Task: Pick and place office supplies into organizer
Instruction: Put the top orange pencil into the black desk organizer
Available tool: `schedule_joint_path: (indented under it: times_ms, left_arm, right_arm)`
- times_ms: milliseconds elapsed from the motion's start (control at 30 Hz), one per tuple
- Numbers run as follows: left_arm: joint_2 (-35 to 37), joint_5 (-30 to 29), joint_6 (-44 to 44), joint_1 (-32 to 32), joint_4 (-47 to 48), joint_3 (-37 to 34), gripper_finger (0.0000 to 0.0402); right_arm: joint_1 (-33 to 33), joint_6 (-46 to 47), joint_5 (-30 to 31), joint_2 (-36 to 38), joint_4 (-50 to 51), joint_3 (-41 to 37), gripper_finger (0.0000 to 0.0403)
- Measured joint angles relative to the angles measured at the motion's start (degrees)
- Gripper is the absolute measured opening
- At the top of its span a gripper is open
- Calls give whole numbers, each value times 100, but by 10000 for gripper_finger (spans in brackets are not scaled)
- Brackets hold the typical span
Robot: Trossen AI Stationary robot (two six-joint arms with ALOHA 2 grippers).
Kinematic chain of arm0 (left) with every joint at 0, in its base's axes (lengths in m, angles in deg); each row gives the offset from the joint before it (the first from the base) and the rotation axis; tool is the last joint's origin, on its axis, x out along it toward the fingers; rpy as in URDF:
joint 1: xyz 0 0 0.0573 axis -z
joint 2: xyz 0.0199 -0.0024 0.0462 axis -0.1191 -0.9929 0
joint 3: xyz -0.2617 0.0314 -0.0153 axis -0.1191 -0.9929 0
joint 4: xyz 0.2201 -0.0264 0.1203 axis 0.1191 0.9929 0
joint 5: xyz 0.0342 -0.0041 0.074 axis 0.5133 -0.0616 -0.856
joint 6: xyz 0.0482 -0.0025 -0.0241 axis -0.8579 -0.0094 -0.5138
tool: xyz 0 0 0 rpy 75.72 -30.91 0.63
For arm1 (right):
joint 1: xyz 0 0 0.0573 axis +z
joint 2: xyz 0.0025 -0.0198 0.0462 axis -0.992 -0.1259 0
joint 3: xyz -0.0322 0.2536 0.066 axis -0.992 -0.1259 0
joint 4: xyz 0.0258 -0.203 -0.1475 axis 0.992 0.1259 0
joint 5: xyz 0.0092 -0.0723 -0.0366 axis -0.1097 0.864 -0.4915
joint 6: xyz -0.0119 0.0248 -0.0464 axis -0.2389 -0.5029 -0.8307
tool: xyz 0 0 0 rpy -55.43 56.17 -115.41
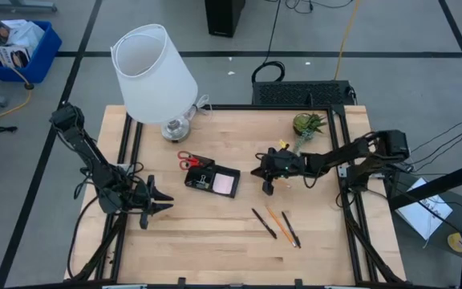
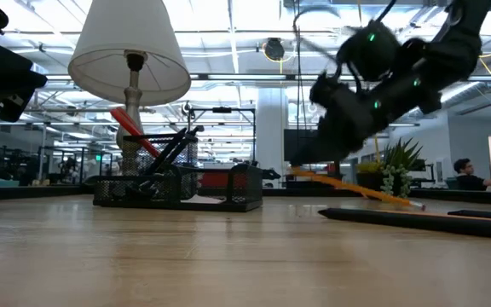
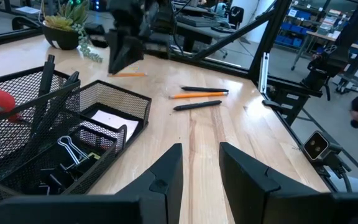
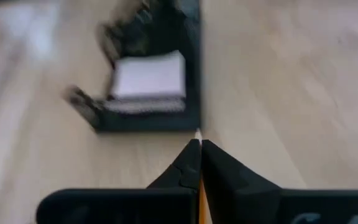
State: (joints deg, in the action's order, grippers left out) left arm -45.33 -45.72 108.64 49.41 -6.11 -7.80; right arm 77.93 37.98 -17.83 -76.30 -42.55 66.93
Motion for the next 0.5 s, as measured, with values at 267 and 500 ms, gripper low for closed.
schedule_joint_path:
  times_ms: [267,500]
  left_arm:
    - [1,-40,-28,0,7,0,108]
    - [1,-42,17,0,4,0,108]
  right_arm:
    - [547,-247,25,541,-930,4,1]
    - [851,-107,2,797,-59,4,25]
